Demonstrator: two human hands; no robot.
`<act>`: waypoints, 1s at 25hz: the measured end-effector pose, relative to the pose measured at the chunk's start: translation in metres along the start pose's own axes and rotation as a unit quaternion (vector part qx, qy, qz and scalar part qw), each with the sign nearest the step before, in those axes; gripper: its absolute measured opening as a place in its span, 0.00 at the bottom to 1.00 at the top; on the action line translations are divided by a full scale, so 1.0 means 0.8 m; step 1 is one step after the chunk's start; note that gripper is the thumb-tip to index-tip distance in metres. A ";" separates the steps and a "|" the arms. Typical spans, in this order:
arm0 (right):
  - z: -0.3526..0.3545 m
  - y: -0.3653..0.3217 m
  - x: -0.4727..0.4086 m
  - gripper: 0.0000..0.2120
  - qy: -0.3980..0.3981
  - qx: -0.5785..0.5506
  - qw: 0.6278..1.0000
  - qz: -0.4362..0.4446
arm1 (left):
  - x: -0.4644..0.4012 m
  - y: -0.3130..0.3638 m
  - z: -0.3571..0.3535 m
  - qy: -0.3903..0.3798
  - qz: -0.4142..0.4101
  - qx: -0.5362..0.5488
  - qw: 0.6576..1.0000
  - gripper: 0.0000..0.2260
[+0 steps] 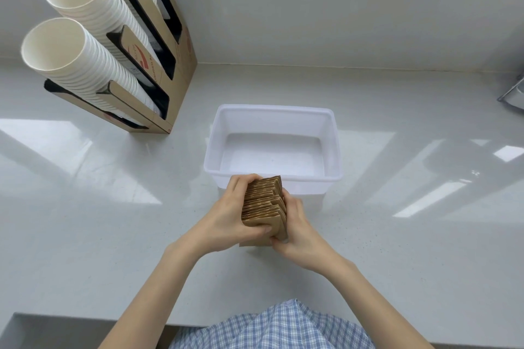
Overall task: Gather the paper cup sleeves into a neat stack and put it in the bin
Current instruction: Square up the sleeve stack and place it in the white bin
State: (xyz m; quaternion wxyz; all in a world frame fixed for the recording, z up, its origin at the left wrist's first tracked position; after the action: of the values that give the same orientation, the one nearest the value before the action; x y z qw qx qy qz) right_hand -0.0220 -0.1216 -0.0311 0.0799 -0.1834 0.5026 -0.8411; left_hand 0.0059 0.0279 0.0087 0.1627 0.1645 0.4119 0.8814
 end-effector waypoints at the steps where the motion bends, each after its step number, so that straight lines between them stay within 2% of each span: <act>1: 0.000 0.000 0.000 0.41 0.001 0.002 1.000 0.003 | 0.001 0.000 -0.001 0.008 0.001 0.002 1.000 0.33; 7: -0.001 0.005 -0.006 0.43 -0.007 0.002 1.000 0.001 | 0.007 -0.012 0.004 0.050 0.014 0.008 0.999 0.32; 10: -0.008 0.009 -0.012 0.49 -0.022 -0.020 0.999 -0.028 | 0.013 -0.019 0.007 0.056 0.014 0.006 0.998 0.30; 15: -0.016 0.010 -0.021 0.50 -0.020 -0.038 0.998 -0.039 | 0.035 -0.040 0.012 0.093 0.057 0.087 0.990 0.29; 20: -0.022 0.013 -0.014 0.45 0.006 -0.130 0.991 -0.044 | 0.050 -0.053 0.005 0.118 0.081 0.213 0.966 0.29; 25: 0.000 0.015 0.005 0.46 0.063 -0.230 0.971 -0.028 | 0.039 -0.052 -0.007 0.104 0.078 0.241 0.962 0.30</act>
State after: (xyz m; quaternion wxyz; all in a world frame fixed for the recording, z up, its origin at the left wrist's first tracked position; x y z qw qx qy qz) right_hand -0.0264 -0.1289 -0.0407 -0.0197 -0.1575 0.6815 -0.7144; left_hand -0.0182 0.0624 -0.0222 0.0050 0.1377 0.6130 0.7779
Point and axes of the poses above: each hand's wrist, its own x-axis away from the middle knuckle, its own z-axis out of the back of the hand, y = z × x, the point moved 2 cm from there along -x, towards the middle knuckle, and after that the axes turned 3 degrees about -x, right-handed, at the moved point
